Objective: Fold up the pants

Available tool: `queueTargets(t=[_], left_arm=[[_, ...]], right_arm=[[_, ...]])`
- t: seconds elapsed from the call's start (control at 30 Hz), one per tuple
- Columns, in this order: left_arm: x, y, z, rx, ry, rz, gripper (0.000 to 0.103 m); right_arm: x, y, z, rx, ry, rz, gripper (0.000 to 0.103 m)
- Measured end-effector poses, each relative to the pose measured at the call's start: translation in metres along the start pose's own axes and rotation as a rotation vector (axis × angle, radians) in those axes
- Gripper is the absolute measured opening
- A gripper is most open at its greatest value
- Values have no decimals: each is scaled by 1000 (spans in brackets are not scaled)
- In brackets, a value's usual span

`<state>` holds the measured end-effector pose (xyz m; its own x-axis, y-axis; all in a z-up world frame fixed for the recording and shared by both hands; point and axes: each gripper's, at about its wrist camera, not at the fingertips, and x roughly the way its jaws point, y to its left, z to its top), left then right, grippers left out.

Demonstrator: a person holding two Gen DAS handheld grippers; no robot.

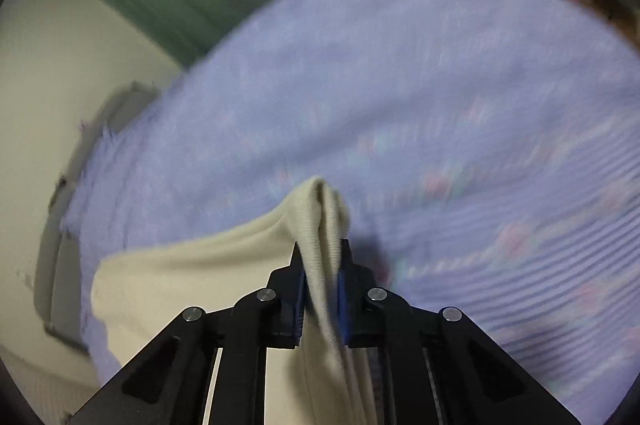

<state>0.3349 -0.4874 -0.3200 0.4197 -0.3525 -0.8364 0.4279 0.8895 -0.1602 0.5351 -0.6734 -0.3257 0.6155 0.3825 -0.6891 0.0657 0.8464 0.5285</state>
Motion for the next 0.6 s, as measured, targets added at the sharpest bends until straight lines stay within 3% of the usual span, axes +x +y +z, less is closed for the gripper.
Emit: queueTargets(t=[0.03, 0.07, 0.13, 0.2, 0.27, 0.3, 0.33, 0.47, 0.6], left_arm=[[3, -6, 2, -12, 14, -56, 26], [8, -9, 3, -34, 40, -88, 26], [15, -12, 3, -70, 75, -95, 26], [8, -10, 3, -80, 49, -99, 30], [-3, -5, 3, -73, 34, -92, 41], [-8, -2, 3, -67, 26, -85, 46], [-15, 1, 4, -61, 13, -81, 47], [-50, 17, 7, -32, -57, -34, 49], [-67, 22, 9, 28, -89, 30, 51]], right_arm=[[-1, -4, 6, 10, -14, -22, 3], [12, -12, 10, 2, 33, -78, 3], [30, -19, 9, -14, 104, -103, 4], [33, -17, 5, -55, 105, -109, 9], [26, -9, 5, -73, 69, -133, 33], [15, -5, 5, -84, 48, -174, 54], [0, -2, 4, -91, 9, -194, 60], [-46, 8, -19, -101, -36, -170, 60], [-75, 10, -56, -74, -10, -152, 60]])
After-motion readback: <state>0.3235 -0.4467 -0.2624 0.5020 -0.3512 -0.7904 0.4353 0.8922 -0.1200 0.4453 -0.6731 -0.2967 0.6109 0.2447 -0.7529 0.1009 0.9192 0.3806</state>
